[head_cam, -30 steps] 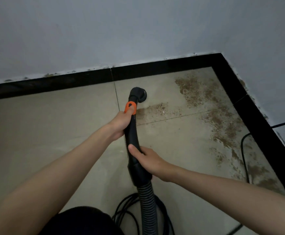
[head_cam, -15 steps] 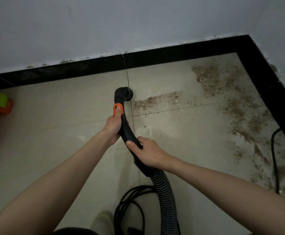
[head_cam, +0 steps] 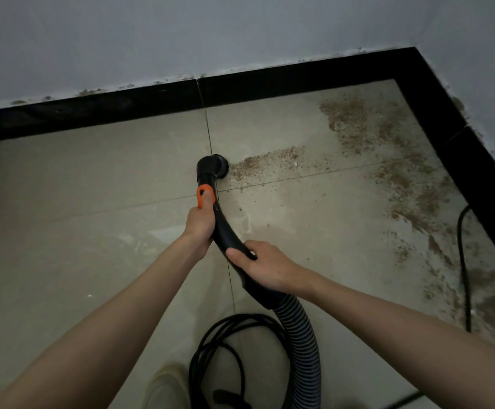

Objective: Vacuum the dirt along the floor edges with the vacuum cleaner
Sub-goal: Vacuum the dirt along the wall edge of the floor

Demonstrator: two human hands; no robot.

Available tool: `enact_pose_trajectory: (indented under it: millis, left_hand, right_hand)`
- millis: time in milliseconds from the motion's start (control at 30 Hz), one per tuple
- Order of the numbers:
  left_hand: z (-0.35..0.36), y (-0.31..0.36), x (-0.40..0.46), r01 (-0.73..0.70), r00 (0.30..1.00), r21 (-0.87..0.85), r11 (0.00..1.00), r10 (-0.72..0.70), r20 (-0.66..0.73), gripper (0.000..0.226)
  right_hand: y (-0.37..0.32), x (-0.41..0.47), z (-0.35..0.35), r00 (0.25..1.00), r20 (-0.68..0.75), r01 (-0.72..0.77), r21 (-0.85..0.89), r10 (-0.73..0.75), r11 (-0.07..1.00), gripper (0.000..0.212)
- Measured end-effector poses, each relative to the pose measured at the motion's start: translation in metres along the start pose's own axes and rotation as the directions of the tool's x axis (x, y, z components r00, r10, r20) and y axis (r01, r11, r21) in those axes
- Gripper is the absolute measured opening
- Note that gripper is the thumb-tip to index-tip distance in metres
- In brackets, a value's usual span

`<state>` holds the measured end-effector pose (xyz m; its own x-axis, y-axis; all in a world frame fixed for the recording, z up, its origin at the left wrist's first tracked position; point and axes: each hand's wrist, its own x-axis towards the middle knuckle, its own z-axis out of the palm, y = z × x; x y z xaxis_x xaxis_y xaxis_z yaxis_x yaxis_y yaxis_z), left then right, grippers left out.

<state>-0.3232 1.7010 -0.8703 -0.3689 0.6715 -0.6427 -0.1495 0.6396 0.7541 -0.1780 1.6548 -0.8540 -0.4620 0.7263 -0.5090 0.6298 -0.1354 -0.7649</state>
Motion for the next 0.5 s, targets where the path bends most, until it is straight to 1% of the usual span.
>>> enact_pose_trajectory:
  millis: [267, 400, 500]
  left_hand:
    - [0.007, -0.003, 0.001, -0.011, 1.000, 0.027, 1.000, 0.011, -0.006, 0.054]
    - [0.016, -0.006, 0.000, -0.011, 1.000, 0.050, 0.999, 0.010, 0.020, 0.055]
    - [0.029, -0.002, 0.001, -0.022, 0.999, 0.090, 0.996, 0.018, 0.051, 0.054]
  right_hand:
    - [0.007, -0.008, -0.002, 0.999, -0.044, 0.019, 0.019, -0.018, 1.000, 0.035]
    - [0.016, -0.012, -0.006, 0.998, -0.057, 0.004, 0.032, -0.002, 0.999, 0.036]
    - [0.022, -0.012, -0.011, 0.995, -0.098, -0.015, 0.041, 0.019, 0.999, 0.036]
